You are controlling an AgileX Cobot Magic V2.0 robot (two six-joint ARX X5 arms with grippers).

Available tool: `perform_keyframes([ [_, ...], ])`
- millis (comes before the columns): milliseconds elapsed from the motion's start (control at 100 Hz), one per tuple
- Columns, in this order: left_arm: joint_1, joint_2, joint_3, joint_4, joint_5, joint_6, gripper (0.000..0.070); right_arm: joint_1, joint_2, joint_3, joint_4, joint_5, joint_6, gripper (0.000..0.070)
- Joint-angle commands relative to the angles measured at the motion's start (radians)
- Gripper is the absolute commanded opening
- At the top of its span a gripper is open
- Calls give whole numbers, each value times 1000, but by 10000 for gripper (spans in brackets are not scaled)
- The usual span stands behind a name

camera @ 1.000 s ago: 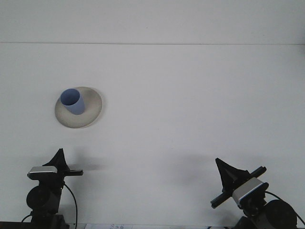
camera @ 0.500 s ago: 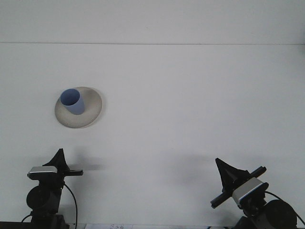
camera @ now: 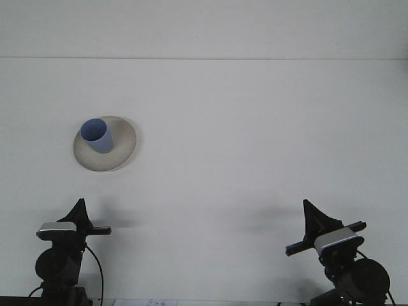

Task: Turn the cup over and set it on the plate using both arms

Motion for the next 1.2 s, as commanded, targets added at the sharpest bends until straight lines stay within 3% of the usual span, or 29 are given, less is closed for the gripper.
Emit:
perform_keyframes([
  [0, 3, -2, -19, 10, -5, 13, 15, -126, -26, -83, 93, -85, 12, 4],
  [60, 3, -2, -19, 10, -5, 13, 15, -219, -58, -165, 149, -159, 23, 4],
  [150, 3, -2, -19, 10, -5, 13, 15, -309, -106, -262, 187, -209, 51, 4],
  [350, 3, -2, -19, 10, -5, 13, 15, -349, -129, -373, 237, -208, 76, 4],
  [1190, 3, -2, -19, 10, -5, 13, 15, -355, -129, -372, 257, -208, 72, 4],
])
